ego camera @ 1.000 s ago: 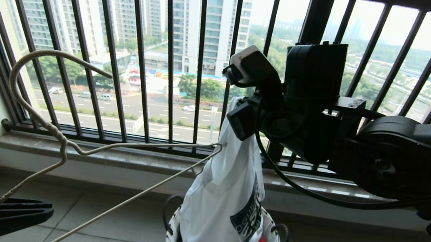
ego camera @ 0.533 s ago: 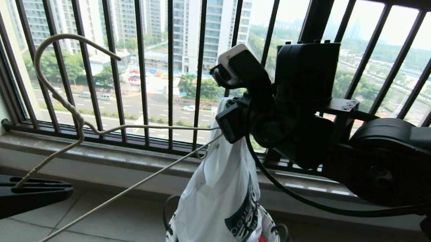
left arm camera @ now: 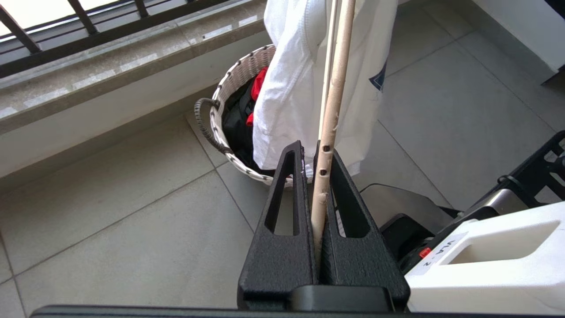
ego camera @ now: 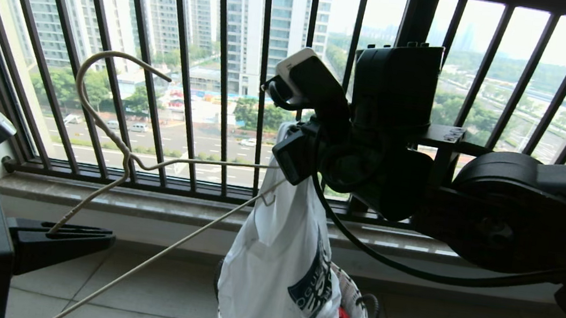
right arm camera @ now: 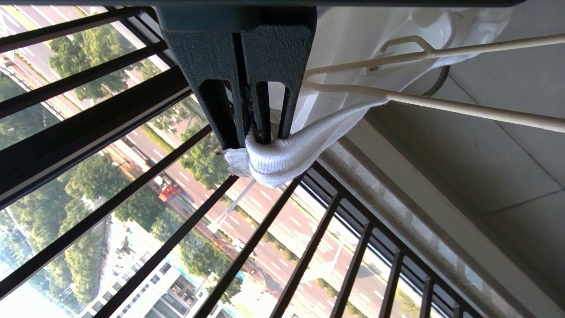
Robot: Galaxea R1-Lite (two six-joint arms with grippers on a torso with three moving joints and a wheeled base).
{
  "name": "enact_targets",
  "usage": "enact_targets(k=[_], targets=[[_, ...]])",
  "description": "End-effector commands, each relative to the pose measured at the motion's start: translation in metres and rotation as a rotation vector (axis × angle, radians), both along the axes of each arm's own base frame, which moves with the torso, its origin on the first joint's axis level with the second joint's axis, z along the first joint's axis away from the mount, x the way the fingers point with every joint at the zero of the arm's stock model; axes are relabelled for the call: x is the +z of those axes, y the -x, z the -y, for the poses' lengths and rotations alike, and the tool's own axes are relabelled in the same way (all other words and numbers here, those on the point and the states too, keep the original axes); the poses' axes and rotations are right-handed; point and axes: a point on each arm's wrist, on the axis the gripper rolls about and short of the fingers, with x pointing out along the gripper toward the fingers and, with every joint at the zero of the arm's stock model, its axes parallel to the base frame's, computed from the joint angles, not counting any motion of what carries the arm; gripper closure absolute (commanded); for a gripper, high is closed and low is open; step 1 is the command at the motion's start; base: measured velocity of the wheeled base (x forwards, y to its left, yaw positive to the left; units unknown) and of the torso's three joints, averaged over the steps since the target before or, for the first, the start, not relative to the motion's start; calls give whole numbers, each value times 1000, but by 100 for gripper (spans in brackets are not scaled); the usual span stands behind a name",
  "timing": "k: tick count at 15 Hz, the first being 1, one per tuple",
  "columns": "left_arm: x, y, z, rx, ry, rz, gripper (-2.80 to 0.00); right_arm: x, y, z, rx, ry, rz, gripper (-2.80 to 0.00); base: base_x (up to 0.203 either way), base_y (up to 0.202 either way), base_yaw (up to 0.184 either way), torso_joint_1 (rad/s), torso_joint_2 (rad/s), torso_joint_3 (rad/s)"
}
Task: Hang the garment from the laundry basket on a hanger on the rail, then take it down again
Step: Hang the clothes on the clothes rack
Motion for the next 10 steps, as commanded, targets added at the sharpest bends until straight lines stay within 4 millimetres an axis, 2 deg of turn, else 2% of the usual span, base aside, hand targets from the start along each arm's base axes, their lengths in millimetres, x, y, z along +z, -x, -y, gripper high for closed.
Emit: enact_targets(k=[1, 6, 10], targets=[[0, -9, 1, 77, -30, 18, 0, 0, 0, 0, 0, 2, 2, 0, 0, 0, 0, 0, 0, 0], [6, -7, -2, 164, -46, 87, 0, -5, -2, -2, -11, 15, -6, 0, 0, 0, 0, 0, 0, 0], [1, -15, 1, 164, -62, 56, 0, -4, -1, -2, -9, 12, -4, 0, 0, 0, 0, 0, 0, 0]])
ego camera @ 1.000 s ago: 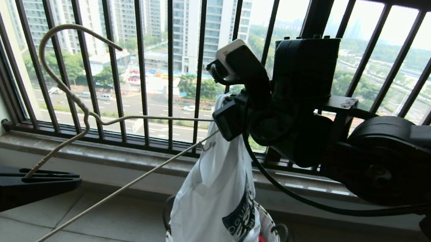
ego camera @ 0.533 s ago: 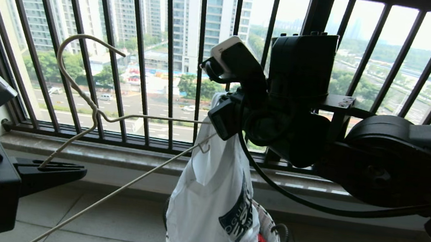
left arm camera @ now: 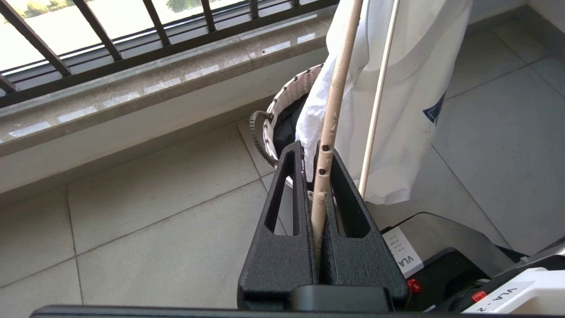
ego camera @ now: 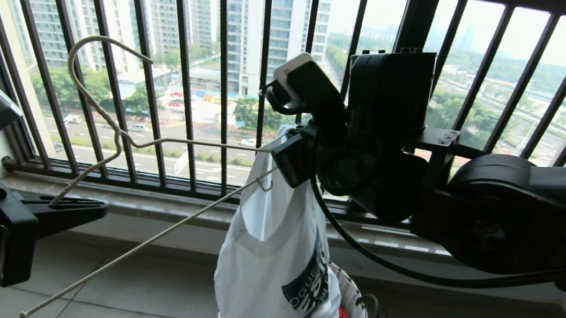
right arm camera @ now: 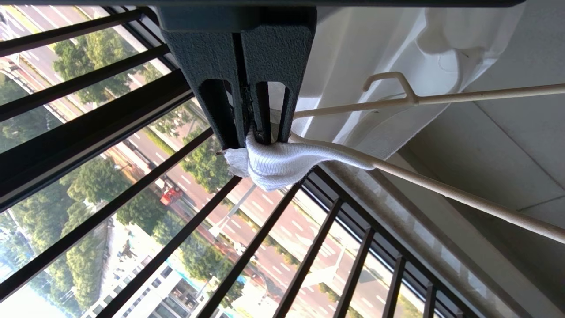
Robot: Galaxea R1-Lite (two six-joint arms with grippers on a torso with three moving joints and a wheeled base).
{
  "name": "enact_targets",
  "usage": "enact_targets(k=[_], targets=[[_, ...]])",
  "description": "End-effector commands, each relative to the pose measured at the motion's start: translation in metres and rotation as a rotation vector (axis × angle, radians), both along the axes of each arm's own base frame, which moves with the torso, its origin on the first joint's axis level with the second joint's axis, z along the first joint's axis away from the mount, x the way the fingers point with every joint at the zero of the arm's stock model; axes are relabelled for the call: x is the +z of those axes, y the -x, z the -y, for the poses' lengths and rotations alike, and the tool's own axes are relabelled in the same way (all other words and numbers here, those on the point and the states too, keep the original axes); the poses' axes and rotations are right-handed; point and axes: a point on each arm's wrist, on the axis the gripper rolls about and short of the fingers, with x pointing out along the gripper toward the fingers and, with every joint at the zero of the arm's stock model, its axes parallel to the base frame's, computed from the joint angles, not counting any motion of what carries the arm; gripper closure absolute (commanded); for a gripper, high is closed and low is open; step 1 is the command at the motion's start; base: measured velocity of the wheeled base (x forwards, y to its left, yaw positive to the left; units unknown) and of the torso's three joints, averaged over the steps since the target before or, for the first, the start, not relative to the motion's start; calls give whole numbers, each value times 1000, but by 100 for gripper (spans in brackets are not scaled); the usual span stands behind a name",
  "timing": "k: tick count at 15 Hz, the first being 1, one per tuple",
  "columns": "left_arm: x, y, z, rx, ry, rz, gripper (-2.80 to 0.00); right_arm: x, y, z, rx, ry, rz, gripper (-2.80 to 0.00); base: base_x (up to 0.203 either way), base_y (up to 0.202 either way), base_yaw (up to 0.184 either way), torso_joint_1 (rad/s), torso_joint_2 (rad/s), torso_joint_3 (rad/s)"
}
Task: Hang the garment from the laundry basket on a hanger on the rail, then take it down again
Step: Hang the clothes on the clothes rack
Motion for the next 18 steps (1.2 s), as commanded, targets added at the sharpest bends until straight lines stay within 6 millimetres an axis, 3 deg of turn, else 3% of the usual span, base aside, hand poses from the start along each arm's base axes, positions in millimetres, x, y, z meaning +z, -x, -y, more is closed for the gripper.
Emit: enact_targets(k=[1, 12, 18], targets=[[-4, -4, 1, -6, -7, -22, 0, 0, 0, 0, 1, 1, 3, 0, 0, 0, 0, 0, 0, 0], [-26, -23, 17, -53, -23, -108, 0, -2, 20, -22, 76, 6, 0, 0, 0, 0, 0, 0, 0, 0], [-30, -32, 21, -40, 0, -128, 0, 0, 42, -37, 144, -1, 6, 0, 0, 0, 0, 0, 0, 0]])
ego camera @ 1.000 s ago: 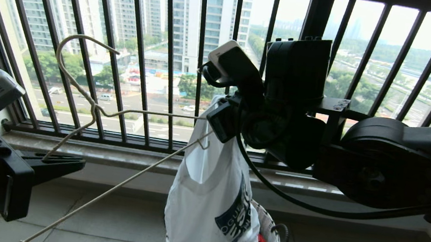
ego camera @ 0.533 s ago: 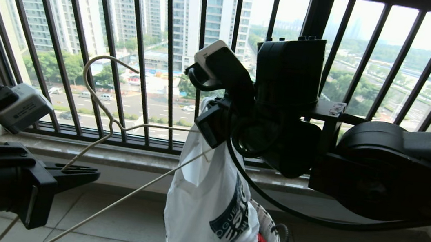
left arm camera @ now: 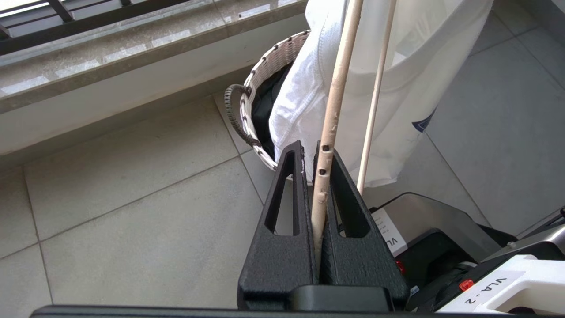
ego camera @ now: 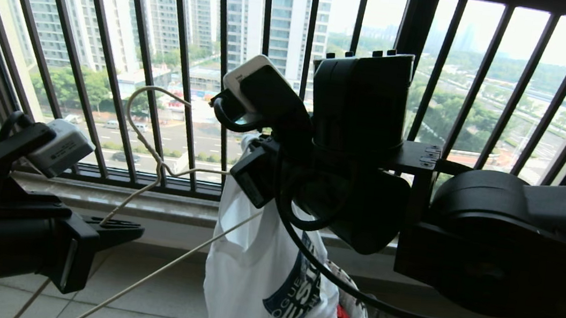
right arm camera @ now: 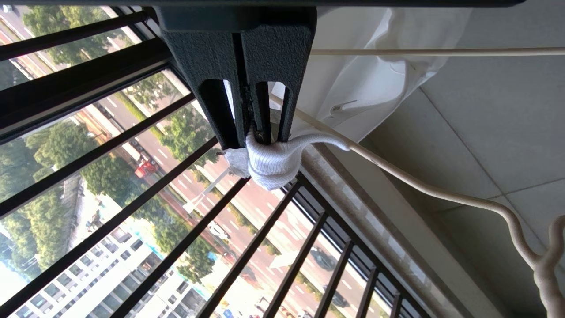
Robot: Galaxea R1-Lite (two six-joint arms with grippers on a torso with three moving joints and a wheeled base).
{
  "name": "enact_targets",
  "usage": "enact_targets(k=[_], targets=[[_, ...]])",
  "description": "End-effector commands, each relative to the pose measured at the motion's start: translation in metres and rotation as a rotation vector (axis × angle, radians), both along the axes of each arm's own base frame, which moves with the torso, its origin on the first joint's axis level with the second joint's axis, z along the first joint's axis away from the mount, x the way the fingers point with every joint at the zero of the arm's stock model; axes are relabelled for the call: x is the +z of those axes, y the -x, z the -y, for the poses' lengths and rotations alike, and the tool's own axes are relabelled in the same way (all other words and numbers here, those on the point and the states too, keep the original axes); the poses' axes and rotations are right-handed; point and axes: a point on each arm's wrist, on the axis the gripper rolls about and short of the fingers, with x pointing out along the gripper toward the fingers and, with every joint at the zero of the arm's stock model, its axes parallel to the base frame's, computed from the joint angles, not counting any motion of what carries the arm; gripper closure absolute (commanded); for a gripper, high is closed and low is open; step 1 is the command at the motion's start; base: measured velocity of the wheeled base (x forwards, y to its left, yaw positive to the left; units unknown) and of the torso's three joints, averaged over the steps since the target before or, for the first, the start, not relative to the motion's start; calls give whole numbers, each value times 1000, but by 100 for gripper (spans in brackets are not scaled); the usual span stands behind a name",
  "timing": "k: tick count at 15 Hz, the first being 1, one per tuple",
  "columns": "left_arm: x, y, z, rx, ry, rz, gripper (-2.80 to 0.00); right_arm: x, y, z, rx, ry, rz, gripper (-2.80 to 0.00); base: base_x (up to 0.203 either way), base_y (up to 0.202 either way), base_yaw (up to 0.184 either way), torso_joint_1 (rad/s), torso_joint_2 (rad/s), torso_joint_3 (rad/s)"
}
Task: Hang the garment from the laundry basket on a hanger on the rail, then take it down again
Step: Hang the clothes on the clothes rack
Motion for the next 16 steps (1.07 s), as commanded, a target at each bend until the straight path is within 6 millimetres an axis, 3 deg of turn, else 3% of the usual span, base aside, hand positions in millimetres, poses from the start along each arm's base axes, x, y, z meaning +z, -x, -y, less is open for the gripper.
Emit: enact_targets(k=[1, 8, 16], targets=[[-2, -6, 3, 2, 11, -7, 0, 0, 8, -6, 24, 0, 3, 0, 0, 0, 0, 0, 0, 0], [-6, -24, 11, 117, 19, 46, 0, 0, 19, -33, 81, -44, 32, 0, 0, 0, 0, 0, 0, 0], [-7, -38, 20, 175, 88, 89, 0, 5, 26, -38, 87, -64, 45, 0, 0, 0, 0, 0, 0, 0]])
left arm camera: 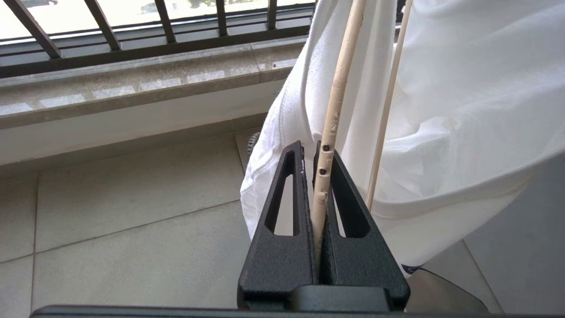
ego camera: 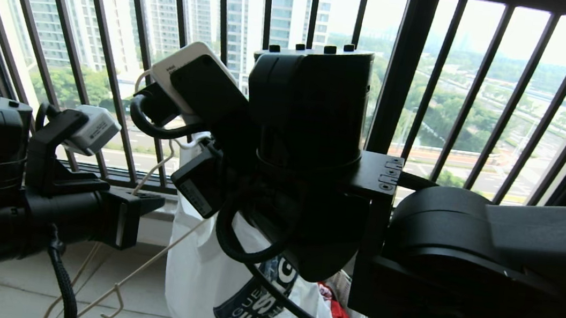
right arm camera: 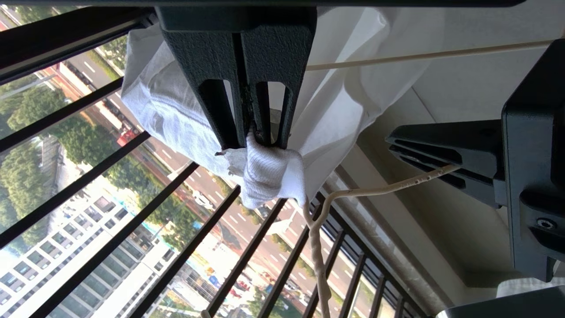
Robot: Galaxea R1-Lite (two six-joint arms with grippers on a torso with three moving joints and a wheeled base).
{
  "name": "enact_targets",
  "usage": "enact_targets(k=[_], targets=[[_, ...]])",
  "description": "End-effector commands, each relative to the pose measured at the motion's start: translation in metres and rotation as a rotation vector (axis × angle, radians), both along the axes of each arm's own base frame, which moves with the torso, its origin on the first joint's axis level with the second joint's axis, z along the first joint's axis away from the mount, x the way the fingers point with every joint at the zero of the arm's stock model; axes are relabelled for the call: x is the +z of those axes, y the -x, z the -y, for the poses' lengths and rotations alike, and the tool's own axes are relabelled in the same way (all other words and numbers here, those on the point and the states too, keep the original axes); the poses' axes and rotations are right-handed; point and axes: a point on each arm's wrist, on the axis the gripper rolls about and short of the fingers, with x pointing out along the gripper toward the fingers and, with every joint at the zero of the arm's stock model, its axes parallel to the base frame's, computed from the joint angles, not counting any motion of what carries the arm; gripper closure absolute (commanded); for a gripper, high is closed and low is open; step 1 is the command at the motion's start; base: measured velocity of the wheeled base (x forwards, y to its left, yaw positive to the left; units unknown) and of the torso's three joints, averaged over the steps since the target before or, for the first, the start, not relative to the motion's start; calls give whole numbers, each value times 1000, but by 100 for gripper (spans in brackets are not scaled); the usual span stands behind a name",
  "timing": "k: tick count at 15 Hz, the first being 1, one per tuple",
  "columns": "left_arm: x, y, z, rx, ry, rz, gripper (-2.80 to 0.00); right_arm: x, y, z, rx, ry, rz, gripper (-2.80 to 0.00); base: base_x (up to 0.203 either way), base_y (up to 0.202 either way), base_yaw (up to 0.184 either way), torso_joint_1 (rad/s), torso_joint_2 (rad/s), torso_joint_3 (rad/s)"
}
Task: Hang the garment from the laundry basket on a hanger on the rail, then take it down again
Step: Hang the clothes on the clothes rack
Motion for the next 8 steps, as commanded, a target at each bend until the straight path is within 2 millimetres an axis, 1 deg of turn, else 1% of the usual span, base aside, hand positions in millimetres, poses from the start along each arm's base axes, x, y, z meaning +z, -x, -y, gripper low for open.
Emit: enact_targets(k=[1, 5, 8], targets=[[-3, -5, 2, 20, 10, 21, 0, 4, -1, -2, -7, -22, 17, 0, 0, 0, 0, 0, 0, 0], [-10, -4, 10, -2, 36, 97, 0, 13, -20, -15, -69, -77, 51, 0, 0, 0, 0, 0, 0, 0], [-16, -4, 20, -4, 45, 135, 0, 9, -25, -23, -72, -75, 52, 0, 0, 0, 0, 0, 0, 0]])
